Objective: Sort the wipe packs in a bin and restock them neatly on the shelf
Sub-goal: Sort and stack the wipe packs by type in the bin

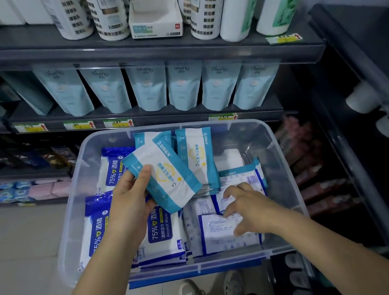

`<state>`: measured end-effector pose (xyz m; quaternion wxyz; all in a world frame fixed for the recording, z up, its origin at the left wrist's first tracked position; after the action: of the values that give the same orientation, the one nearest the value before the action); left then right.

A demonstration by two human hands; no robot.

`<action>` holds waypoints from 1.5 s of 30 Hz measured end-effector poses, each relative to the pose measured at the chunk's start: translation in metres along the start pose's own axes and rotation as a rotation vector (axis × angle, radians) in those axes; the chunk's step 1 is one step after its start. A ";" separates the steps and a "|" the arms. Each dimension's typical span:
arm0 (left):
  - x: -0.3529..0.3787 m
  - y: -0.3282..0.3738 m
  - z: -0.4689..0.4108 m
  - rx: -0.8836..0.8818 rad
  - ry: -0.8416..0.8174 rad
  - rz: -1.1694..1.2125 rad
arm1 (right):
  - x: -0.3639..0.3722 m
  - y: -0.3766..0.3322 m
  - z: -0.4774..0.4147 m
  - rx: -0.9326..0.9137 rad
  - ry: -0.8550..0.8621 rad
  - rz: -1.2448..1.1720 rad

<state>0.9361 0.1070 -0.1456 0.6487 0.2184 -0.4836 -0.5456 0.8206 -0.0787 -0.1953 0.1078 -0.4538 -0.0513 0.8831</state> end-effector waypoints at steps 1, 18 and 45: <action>-0.001 -0.001 0.000 -0.001 0.005 0.000 | -0.001 0.000 0.000 -0.012 -0.016 -0.008; 0.003 -0.003 0.010 0.023 0.092 -0.009 | -0.033 0.040 -0.033 0.066 0.041 0.239; 0.010 -0.002 0.021 0.062 0.139 0.041 | -0.028 0.035 -0.017 0.227 0.038 -0.135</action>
<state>0.9163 0.1023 -0.1341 0.6845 0.2660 -0.4585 -0.5005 0.8451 -0.1198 -0.1895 0.2187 -0.4507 0.0204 0.8652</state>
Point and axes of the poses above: each hand's wrist, its own z-axis away from the middle knuckle, its own x-axis out of the palm, y = z × x, the point moved 9 cm from there along -z, towards the middle knuckle, and after that the axes turned 5 degrees about z, right-handed, at the moved point
